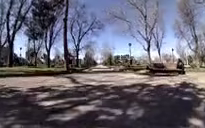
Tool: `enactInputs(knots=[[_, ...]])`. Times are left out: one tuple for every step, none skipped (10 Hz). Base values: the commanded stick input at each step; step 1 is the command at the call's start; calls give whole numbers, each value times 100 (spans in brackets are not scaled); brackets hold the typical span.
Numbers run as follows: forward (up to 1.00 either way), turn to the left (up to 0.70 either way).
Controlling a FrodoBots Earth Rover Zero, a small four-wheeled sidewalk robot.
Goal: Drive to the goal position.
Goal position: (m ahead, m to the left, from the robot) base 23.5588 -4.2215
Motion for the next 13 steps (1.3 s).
enactInputs(knots=[[100,0],[100,0],[100,0],[100,0],[100,0],[100,0],[100,0],[100,0],[100,0],[100,0],[100,0],[100,0],[100,0]])
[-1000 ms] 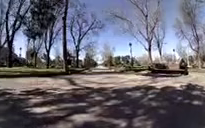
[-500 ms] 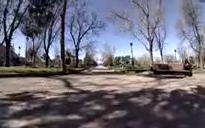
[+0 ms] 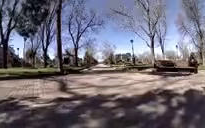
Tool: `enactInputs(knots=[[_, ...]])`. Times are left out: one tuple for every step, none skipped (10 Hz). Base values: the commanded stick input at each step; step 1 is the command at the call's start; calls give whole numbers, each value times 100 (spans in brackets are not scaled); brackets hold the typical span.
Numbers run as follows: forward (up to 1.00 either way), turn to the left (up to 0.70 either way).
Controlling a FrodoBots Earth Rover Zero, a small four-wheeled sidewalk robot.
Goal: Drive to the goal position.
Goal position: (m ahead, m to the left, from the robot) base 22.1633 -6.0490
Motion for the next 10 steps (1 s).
enactInputs(knots=[[100,0],[100,0],[100,0],[100,0],[100,0],[100,0],[100,0],[100,0],[100,0],[100,0]])
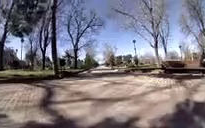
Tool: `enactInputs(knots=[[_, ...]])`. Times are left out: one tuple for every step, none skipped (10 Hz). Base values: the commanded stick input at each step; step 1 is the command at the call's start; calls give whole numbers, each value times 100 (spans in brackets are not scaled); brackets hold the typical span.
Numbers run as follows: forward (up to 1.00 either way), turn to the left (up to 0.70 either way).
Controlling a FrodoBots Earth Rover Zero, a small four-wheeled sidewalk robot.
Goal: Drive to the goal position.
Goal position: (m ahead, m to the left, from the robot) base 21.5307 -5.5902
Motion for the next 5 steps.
enactInputs(knots=[[100,0],[100,0],[100,0],[100,0],[100,0]])
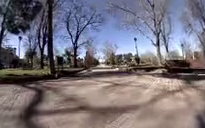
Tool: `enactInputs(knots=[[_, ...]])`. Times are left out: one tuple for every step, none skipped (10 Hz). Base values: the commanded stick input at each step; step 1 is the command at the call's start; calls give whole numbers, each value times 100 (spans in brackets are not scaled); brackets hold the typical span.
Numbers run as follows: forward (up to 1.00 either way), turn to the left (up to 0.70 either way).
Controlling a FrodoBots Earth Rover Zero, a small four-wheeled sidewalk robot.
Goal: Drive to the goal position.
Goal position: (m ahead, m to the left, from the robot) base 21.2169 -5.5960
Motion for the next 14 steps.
enactInputs(knots=[[100,0],[100,0],[100,0],[100,0],[100,0],[100,0],[100,0],[100,0],[100,0],[100,0],[100,0],[100,0],[100,0],[100,0]])
